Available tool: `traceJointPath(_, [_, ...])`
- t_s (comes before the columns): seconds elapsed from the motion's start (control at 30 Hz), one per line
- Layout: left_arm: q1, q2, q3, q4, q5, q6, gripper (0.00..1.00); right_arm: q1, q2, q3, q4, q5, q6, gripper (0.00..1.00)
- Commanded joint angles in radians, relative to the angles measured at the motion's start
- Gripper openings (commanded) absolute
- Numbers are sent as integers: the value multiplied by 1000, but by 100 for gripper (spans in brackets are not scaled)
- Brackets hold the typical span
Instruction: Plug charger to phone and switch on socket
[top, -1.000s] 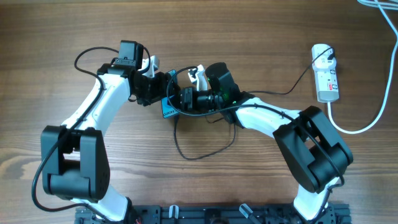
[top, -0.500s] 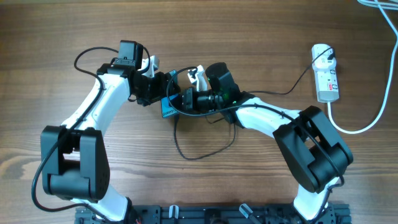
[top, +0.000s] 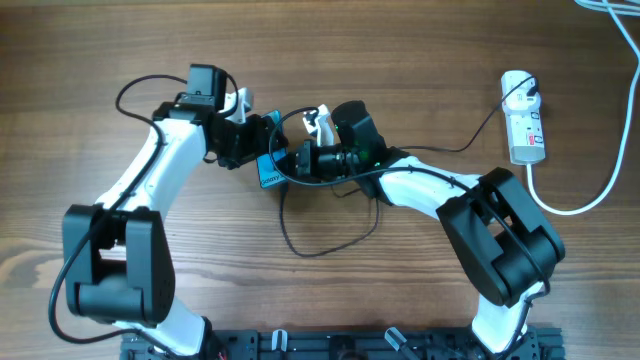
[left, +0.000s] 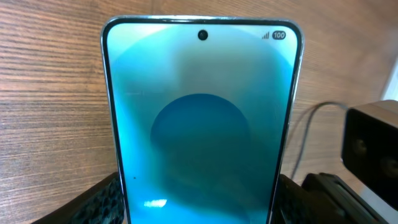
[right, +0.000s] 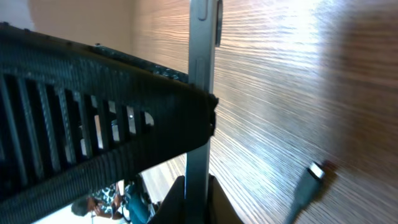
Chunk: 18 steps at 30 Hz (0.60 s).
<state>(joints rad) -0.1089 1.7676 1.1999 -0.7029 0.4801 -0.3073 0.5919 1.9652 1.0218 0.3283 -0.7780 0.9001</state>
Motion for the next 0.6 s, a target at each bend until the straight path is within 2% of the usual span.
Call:
traceJointPath(0.0, [92, -68, 5, -5, 267, 16, 70, -28, -5, 17, 126, -156, 17, 4])
traceJointPath(0.1, [167, -87, 5, 12, 489, 24, 71, -45, -5, 17, 251, -216, 137, 4])
traceJointPath(0.17, [192, -87, 5, 28, 645, 79, 71, -53, -5, 17, 376, -246, 230, 4])
traceJointPath(0.23, [203, -87, 5, 44, 753, 123, 71, -55, -5, 17, 504, -256, 299, 4])
traceJointPath(0.33, [204, -87, 5, 108, 863, 129, 70, -56, -5, 17, 672, -255, 393, 4])
traceJointPath(0.47, [204, -87, 5, 225, 1087, 129, 70, -59, -5, 17, 655, -255, 383, 4])
traceJointPath(0.57, [204, -87, 5, 264, 1097, 125, 69, -74, -5, 17, 655, -264, 384, 4])
